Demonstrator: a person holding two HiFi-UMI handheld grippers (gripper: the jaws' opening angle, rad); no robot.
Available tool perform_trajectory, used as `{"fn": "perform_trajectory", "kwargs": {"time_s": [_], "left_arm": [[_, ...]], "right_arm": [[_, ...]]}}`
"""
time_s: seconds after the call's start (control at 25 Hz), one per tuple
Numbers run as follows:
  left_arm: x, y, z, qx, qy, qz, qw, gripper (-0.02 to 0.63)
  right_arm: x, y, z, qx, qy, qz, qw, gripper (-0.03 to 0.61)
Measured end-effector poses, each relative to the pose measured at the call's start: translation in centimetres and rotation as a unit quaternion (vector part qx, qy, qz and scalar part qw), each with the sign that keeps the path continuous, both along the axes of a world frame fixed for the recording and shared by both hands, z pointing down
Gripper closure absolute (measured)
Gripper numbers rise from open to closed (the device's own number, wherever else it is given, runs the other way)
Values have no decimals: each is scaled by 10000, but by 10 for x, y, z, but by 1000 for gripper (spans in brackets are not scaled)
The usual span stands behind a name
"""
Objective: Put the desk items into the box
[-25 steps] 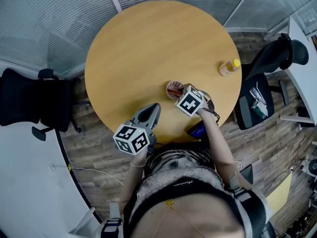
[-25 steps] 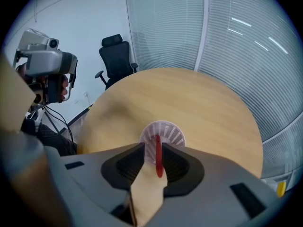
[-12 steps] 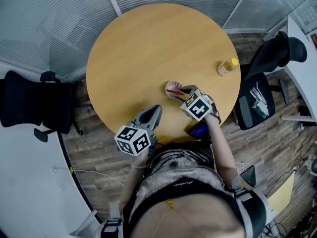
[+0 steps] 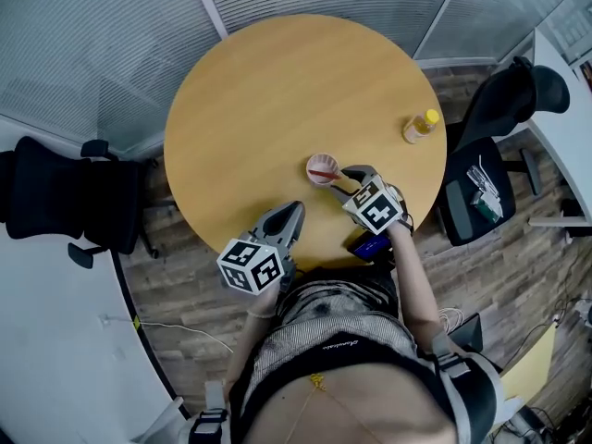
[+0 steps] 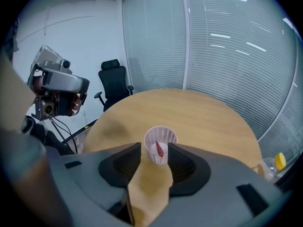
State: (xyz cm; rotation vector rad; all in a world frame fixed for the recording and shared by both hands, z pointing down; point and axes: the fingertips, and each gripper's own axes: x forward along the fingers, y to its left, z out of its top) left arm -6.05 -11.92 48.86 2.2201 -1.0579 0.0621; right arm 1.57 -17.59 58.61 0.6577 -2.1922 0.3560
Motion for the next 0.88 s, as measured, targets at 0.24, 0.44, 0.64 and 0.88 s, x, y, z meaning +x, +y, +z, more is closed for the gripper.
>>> {"fn": "perform_trajectory", "kwargs": {"time_s": [0.24, 0.44, 0.64, 0.88], "left_arm": [[9, 8, -3, 29, -18, 40, 10000, 612], [15, 15, -5, 33, -24, 47, 10000, 612], [20, 19, -6, 36, -64, 42, 10000, 612], [30, 25, -7, 40, -89, 100, 9999, 612]], "right_arm": [[11, 12, -4, 70, -32, 77, 9999, 410], [21, 19, -9, 280, -10, 169, 9995, 411], [25, 26, -20, 365, -261, 242, 9987, 470], [30, 37, -30, 552, -412, 301, 9972, 529]]}}
